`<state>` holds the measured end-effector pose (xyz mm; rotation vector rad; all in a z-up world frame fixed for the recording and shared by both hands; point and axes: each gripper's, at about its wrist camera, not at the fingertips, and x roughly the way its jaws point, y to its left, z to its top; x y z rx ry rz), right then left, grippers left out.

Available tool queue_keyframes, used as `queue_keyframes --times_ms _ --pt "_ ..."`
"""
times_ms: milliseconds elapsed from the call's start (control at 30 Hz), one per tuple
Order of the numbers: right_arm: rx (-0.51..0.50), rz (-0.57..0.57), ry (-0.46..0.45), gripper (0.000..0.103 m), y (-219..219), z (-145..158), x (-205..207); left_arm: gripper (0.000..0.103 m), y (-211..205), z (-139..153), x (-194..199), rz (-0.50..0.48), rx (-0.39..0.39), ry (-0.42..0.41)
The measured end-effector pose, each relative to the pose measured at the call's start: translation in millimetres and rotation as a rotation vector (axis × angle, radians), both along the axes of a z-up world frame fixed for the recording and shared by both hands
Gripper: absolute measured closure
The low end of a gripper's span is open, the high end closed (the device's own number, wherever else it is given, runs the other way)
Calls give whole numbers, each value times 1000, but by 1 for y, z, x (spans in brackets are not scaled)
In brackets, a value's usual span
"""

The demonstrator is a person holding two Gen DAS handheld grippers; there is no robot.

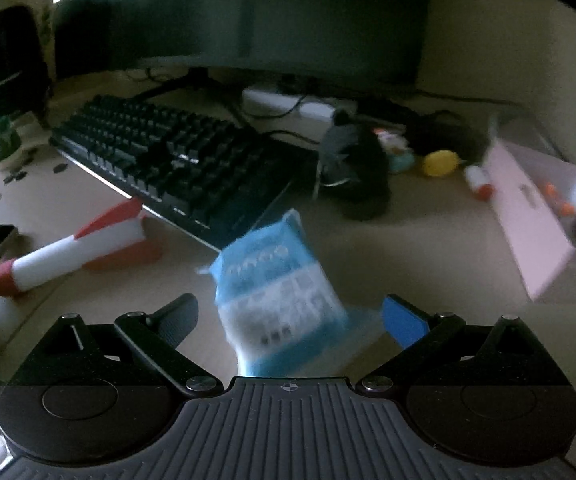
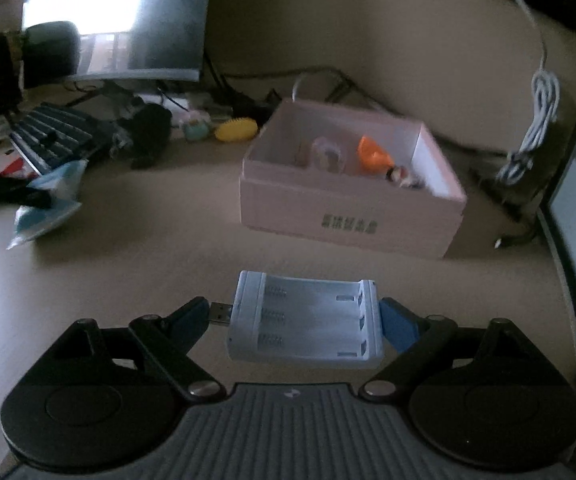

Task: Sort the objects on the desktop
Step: 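Grasp the blue packet with the left gripper while the right holds the charger, then drop the blue packet into the pink box with the left while the right drops the charger in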

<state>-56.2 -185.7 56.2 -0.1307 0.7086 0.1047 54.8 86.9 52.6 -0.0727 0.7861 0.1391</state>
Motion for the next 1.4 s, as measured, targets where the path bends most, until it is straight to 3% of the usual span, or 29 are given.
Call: queue_keyframes --times_ms 67,100,200,300,667,900,1100,1333,1367,1400 --pt "-24 13 -24 12 -4 10 -10 3 0 -7 12 32 10 23" --pt "-33 18 -33 12 -6 14 -13 9 1 -9 14 41 11 32" --pt "-47 24 -54 12 -19 25 -23 39 -2 -12 13 43 36 52" --pt "-51 22 -65 12 -34 32 -29 44 -8 -8 0 21 26 45" --pt "1 81 -69 12 -78 45 -36 44 -93 18 -106 -277 -43 -1" --pt "30 124 -126 12 -95 61 -52 44 -139 37 -124 -394 -41 -47" --pt "62 89 -185 12 -104 80 -50 44 -163 56 -102 -457 -69 -109" --pt "172 -31 -278 12 -102 127 18 42 -195 89 -28 -502 -102 -273" --pt "186 -44 -275 12 -98 134 35 34 -200 92 -17 -502 -109 -298" --pt "208 -50 -267 11 -97 138 51 16 -207 93 -4 -518 -97 -302"
